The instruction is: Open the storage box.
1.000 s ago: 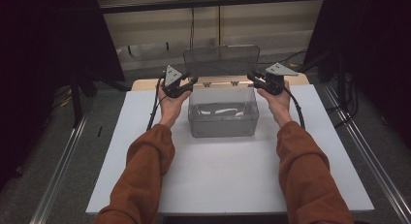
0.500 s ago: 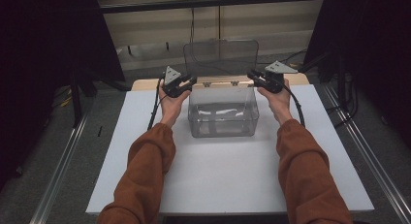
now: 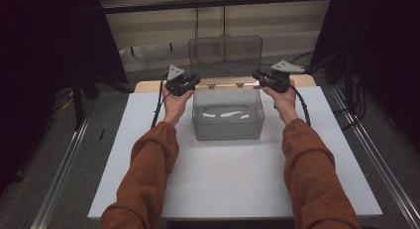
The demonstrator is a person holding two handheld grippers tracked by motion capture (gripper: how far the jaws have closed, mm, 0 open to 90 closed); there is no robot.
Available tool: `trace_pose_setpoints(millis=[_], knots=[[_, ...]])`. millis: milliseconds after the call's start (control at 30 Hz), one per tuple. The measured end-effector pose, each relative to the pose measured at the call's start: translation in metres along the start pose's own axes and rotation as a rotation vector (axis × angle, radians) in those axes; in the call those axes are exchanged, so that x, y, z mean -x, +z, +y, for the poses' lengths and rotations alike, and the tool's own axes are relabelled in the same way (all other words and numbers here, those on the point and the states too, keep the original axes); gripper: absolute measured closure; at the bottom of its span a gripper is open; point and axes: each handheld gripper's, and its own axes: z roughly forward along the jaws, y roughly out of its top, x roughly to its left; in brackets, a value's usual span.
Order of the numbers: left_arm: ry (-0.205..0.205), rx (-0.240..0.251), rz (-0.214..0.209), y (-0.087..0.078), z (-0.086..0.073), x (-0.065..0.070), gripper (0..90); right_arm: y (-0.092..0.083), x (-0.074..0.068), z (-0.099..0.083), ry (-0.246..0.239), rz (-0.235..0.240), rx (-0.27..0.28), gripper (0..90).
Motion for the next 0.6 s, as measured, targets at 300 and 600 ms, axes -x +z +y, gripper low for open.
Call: trace_pose_setpoints(millis=[300,600], knots=[[-0.076,-0.031,-0.008,0.0056,0.0052,-0.0031,69.5,0.0042,0.0023,0.002,0.023,0.001,-0.018,75.1],[-0.119,-0.073,-0.022,0.0069,0.009,-0.007,69.9,0.0091,0.004,0.0048,0.077,0.001,-0.049,72.9]])
